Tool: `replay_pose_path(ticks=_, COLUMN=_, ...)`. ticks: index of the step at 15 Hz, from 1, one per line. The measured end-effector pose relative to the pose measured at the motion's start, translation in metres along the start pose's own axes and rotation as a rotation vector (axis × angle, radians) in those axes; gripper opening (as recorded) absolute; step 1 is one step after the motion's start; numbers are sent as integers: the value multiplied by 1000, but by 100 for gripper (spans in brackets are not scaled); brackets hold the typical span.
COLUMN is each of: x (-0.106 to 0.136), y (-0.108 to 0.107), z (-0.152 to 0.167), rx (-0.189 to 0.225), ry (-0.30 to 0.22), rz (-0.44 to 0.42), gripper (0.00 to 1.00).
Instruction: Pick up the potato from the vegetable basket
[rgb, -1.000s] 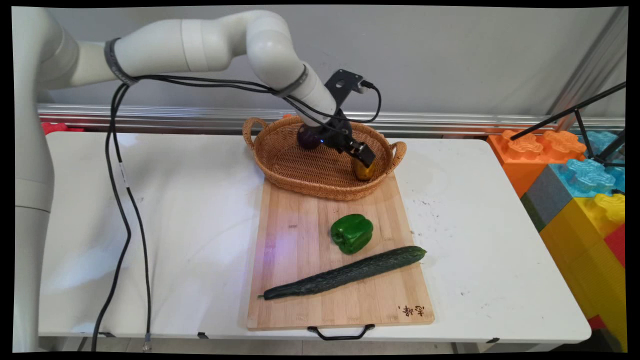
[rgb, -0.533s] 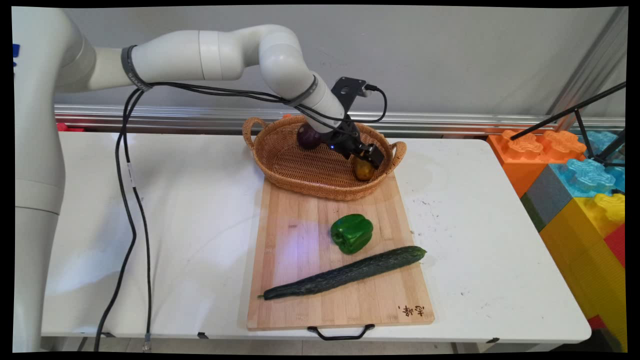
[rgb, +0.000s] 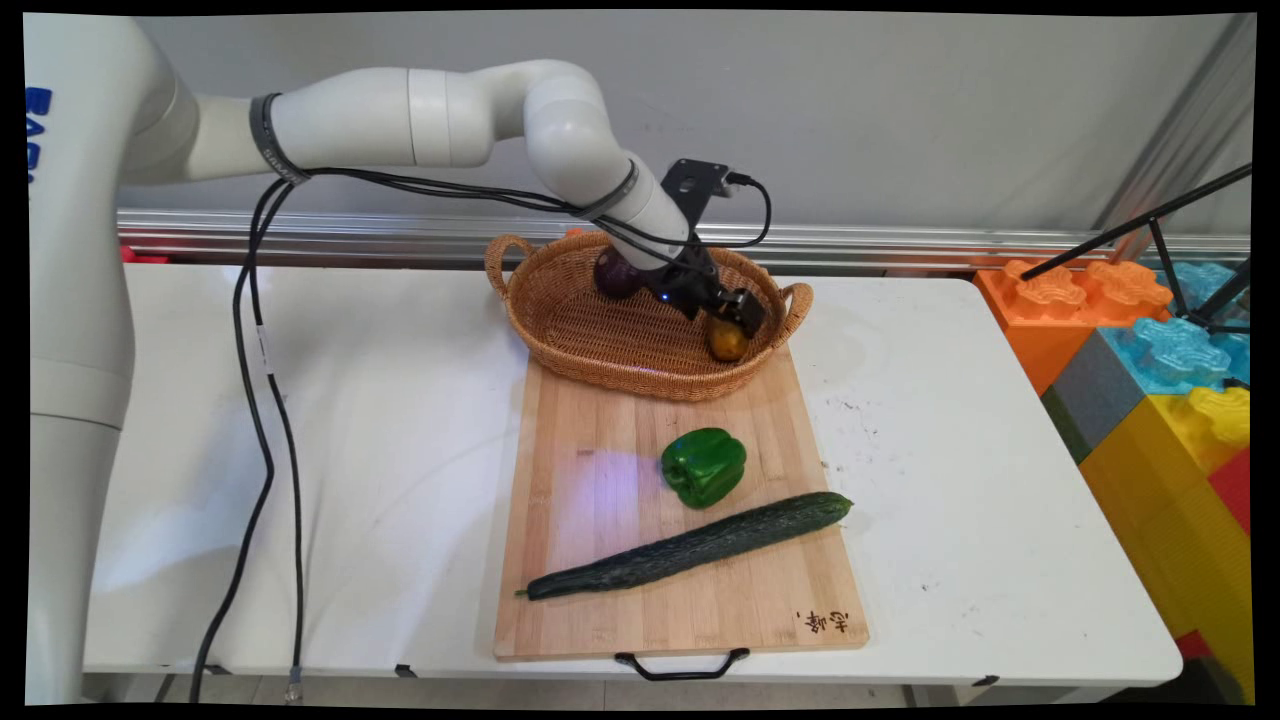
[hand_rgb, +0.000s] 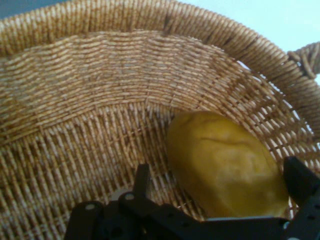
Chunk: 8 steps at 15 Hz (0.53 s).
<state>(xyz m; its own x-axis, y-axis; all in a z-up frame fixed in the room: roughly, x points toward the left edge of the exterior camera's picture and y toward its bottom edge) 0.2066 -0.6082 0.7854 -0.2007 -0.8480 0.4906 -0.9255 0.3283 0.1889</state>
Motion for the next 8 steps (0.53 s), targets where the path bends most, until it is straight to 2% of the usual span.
replay_pose_path(ticks=8, x=0, y=-4, z=-14, rx=35, ry=-31, rz=98, gripper=100)
